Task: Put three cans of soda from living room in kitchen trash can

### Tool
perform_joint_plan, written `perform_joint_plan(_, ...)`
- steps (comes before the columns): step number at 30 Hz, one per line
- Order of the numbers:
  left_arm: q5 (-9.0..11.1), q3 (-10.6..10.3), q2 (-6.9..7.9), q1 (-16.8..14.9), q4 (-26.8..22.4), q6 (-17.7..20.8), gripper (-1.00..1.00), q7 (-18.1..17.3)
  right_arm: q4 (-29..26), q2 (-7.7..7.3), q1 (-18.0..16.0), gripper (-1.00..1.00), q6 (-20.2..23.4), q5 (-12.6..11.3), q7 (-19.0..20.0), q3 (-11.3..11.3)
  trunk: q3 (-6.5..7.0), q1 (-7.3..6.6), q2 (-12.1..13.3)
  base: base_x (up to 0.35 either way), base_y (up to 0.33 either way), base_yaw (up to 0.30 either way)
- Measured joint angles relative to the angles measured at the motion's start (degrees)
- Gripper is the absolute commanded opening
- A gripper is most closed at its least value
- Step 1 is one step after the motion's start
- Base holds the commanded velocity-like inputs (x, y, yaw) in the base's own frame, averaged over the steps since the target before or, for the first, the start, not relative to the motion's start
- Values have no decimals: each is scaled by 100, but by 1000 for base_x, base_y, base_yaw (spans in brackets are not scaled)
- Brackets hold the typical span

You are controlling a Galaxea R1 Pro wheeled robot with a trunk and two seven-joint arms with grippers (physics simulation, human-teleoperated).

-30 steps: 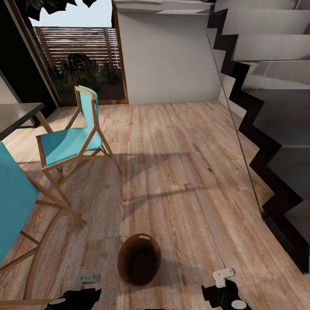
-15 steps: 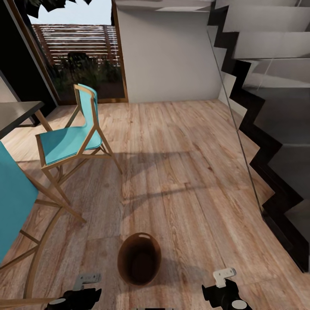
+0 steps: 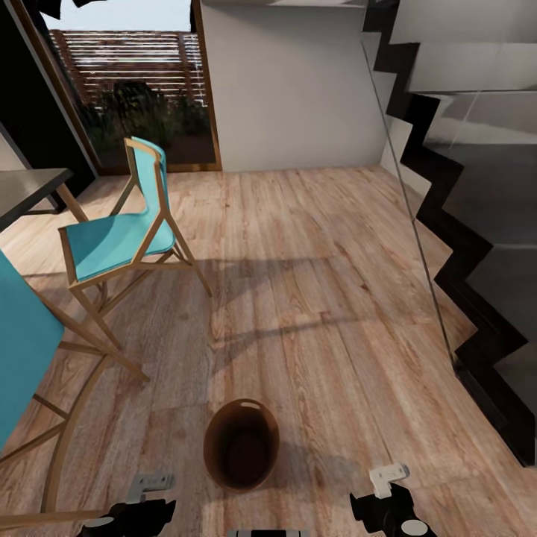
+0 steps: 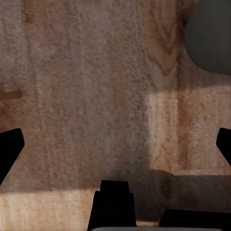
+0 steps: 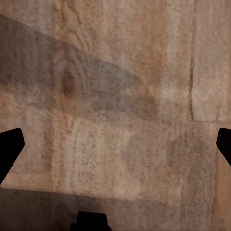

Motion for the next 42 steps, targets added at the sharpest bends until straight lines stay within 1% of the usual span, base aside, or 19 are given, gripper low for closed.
perform_joint_plan(9,4,5,-5,2,0,0,100,-22,0,-13,0,100,30,-4,0,0,-27,0,0,0,0,0)
perform_joint_plan(13,44,24,-11,-1,0,5,100,-34,0,-16,0,100,36,0,0,0,-28,0,0,0,0,0)
perform_joint_plan(19,22,-10,-51,-1,0,61,100,-20,-3,-17,0,100,46,0,0,0,-28,0,0,0,0,0)
perform_joint_plan(24,57,0,-66,-2,0,97,100,-17,-12,-18,0,100,52,0,0,0,-28,0,0,0,0,0)
perform_joint_plan(26,57,14,-70,-2,-20,200,100,-14,-16,-21,0,100,53,0,0,0,-28,0,0,0,0,0)
perform_joint_plan(28,56,12,-82,-1,-54,443,100,-7,-17,-21,0,100,54,0,-1,0,-28,0,0,0,0,0)
perform_joint_plan(33,75,7,-87,2,-71,646,100,-1,-18,8,0,100,53,1,-8,24,-117,109,-199,0,0,0)
perform_joint_plan(42,70,6,-81,-2,-62,631,100,1,-24,-16,0,100,61,8,-1,34,-279,307,-560,0,0,0)
